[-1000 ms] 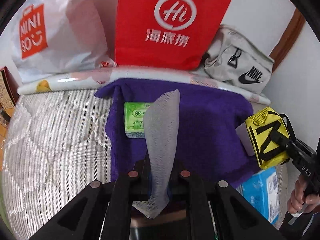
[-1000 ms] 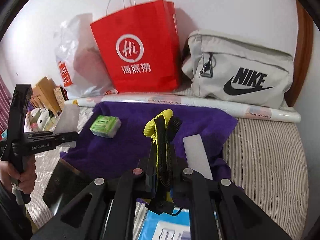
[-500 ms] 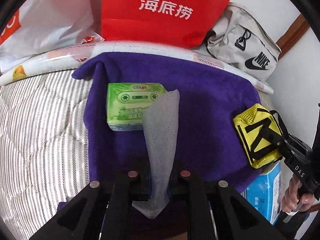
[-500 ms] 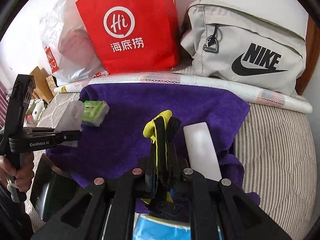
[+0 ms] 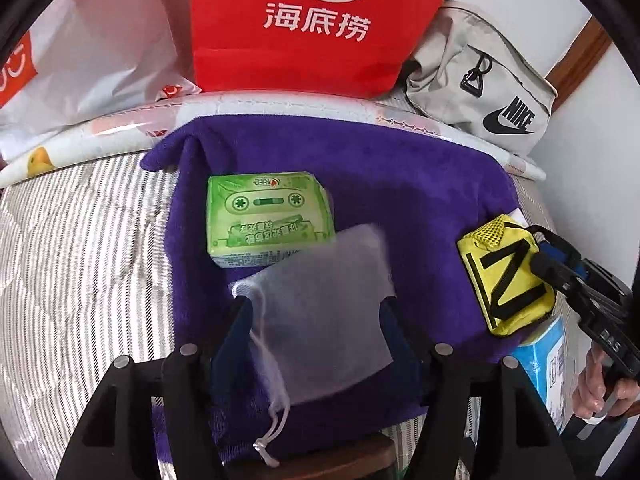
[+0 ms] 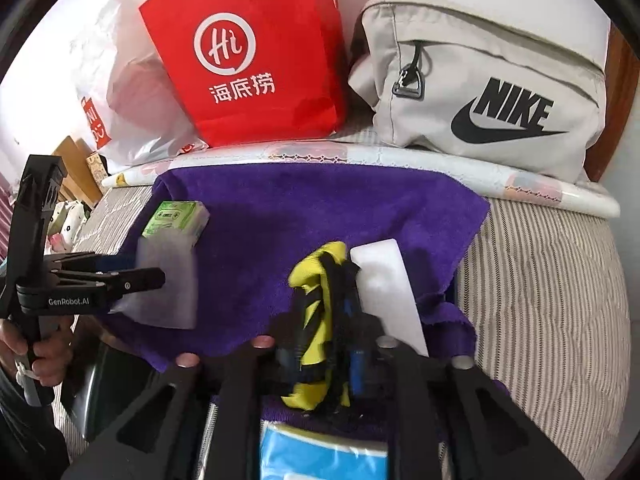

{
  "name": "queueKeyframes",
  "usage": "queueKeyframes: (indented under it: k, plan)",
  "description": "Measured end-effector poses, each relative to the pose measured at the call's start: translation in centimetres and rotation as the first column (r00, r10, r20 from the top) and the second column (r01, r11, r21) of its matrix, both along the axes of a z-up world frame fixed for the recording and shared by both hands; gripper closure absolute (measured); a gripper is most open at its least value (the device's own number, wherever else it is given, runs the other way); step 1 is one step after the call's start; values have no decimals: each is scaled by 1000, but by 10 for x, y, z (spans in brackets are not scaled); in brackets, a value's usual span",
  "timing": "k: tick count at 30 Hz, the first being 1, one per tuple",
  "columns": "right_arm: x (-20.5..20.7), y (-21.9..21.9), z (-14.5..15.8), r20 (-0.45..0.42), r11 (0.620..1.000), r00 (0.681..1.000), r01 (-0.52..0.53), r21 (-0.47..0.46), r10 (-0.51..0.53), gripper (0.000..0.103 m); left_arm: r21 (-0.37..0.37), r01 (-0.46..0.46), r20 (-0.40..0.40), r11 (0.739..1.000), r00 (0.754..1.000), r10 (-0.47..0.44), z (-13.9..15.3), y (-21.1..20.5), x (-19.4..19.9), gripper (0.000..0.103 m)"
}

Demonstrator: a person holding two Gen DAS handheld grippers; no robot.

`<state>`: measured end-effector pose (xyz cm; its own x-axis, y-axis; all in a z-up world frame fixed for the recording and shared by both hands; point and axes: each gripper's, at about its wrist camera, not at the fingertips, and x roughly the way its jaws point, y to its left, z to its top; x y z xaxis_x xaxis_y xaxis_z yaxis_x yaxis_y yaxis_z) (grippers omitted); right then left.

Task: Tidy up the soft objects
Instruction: 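Open the left gripper over the towel while the right gripper releases the pouch onto it, then grasp the white glove with mint cuff with the left gripper while the right gripper reaches the green snack packet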

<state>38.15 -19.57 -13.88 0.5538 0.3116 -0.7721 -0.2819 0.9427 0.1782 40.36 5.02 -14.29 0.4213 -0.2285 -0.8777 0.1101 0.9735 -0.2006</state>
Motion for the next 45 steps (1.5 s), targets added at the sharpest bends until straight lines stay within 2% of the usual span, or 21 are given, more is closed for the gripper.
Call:
queueKeyframes:
  k: [2, 7, 10, 12, 17, 21, 23, 32, 38, 43, 45]
  plan:
    - [-7, -3, 8, 31, 1000, 1000, 5, -5, -5, 53, 7, -11, 6, 1000, 1000, 11, 5, 0, -3, 39]
    - [-26, -10, 27, 79, 1000, 997, 29, -10, -28, 47, 18, -41, 33, 999, 999, 40, 21, 4, -18, 39]
    - [-39, -15, 36, 95, 998, 994, 56, -22, -54, 37, 55, -55, 70, 997, 996, 51, 34, 3, -34, 39]
    - [-50, -19, 41, 112, 996, 990, 85, -29, -81, 36, 71, -68, 103, 995, 993, 60, 42, 3, -48, 39]
    - [-83, -36, 48, 118, 990, 984, 132, 46, -136, 27, 47, -75, 156, 996, 985, 67, 57, -1, -89, 39]
    - [-112, -42, 50, 162, 987, 974, 158, 7, -157, 25, 46, -54, 227, 997, 973, 43, 67, -8, -128, 39]
    - [-128, -46, 49, 164, 989, 976, 145, 19, -146, 24, 46, -54, 244, 997, 969, 41, 68, -14, -146, 39]
    - [-191, -58, 38, 176, 989, 976, 113, 99, -129, 24, 29, -24, 194, 999, 981, 18, 43, -30, -214, 39]
    - [-224, -50, 17, 153, 993, 983, 89, 71, -99, 24, 54, 3, 146, 999, 989, -11, 12, -43, -242, 39]
    - [-246, -40, -3, 122, 997, 992, 25, 75, -34, 24, -21, 41, 83, 999, 996, -40, -17, -47, -253, 39]
    - [-255, -35, -9, 122, 998, 992, 10, 58, -18, 24, -11, 58, 73, 998, 996, -57, -25, -53, -254, 39]
